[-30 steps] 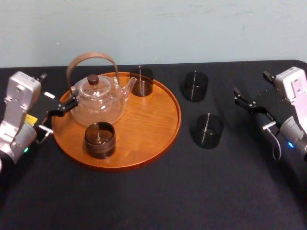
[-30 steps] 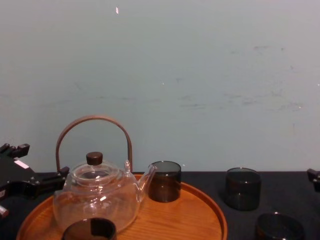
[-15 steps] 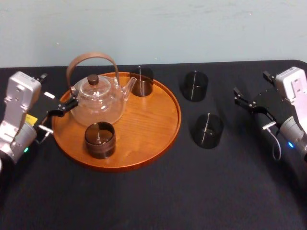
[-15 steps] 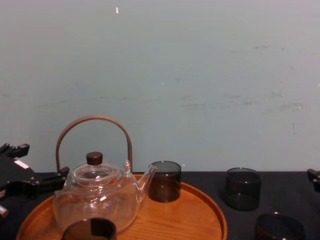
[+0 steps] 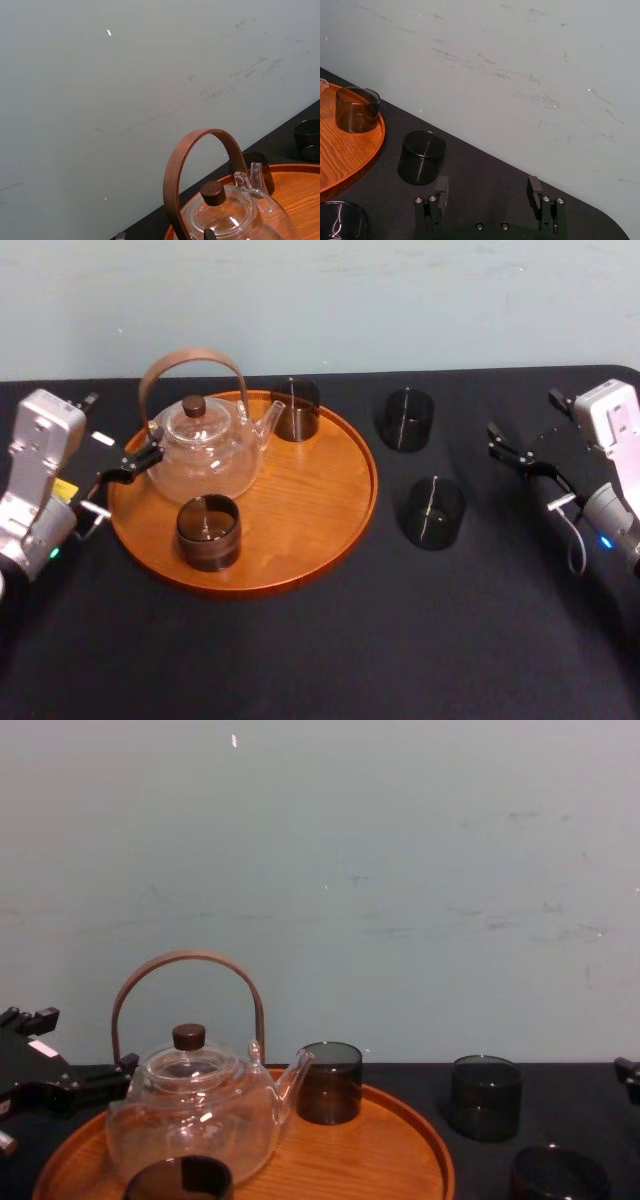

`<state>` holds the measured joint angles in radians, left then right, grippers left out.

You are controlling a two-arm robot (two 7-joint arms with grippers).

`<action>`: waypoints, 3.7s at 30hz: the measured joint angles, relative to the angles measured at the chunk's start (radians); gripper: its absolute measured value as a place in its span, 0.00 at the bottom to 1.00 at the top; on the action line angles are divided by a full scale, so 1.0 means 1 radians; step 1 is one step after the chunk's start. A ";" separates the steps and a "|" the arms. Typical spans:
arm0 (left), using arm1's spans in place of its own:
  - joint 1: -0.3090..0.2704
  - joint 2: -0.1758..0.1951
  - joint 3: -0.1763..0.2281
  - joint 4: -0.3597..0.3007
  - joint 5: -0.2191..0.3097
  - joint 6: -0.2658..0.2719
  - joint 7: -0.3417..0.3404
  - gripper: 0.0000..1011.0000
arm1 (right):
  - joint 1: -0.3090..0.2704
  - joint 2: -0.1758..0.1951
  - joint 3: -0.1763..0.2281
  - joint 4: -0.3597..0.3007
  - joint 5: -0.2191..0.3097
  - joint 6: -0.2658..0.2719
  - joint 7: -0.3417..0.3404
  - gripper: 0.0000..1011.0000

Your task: Pick up the glass from the table and place it on the tray.

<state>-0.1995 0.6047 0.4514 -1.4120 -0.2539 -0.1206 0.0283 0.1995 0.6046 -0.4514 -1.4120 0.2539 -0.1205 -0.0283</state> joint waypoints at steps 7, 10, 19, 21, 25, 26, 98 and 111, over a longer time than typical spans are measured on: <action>0.000 0.000 0.000 0.000 0.000 0.000 0.000 1.00 | 0.000 0.000 0.000 0.000 0.000 0.000 0.000 0.99; 0.000 0.000 0.000 0.000 0.000 0.000 0.000 1.00 | 0.000 0.000 0.000 0.000 0.000 0.000 0.000 0.99; 0.000 0.000 0.000 0.000 0.000 0.000 0.000 1.00 | 0.000 0.000 0.000 0.000 0.000 0.000 0.000 0.99; 0.000 0.000 0.000 0.000 0.000 0.000 0.000 1.00 | 0.000 0.000 0.000 0.000 0.000 0.000 0.000 0.99; 0.000 0.000 0.000 0.000 0.000 0.000 0.000 1.00 | -0.001 0.003 0.011 0.000 0.027 0.000 0.042 0.99; 0.000 0.000 0.000 0.000 0.000 0.000 0.000 1.00 | -0.004 0.008 0.016 -0.004 0.045 0.000 0.073 0.99; 0.000 0.000 0.000 0.000 0.000 0.000 0.000 1.00 | -0.185 -0.030 0.096 -0.143 0.026 0.074 0.376 0.99; 0.000 0.000 0.000 0.000 0.000 0.000 0.000 1.00 | -0.160 -0.074 0.105 -0.076 0.005 0.079 0.408 0.99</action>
<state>-0.1995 0.6047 0.4514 -1.4120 -0.2539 -0.1205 0.0283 0.0395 0.5309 -0.3462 -1.4883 0.2588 -0.0416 0.3799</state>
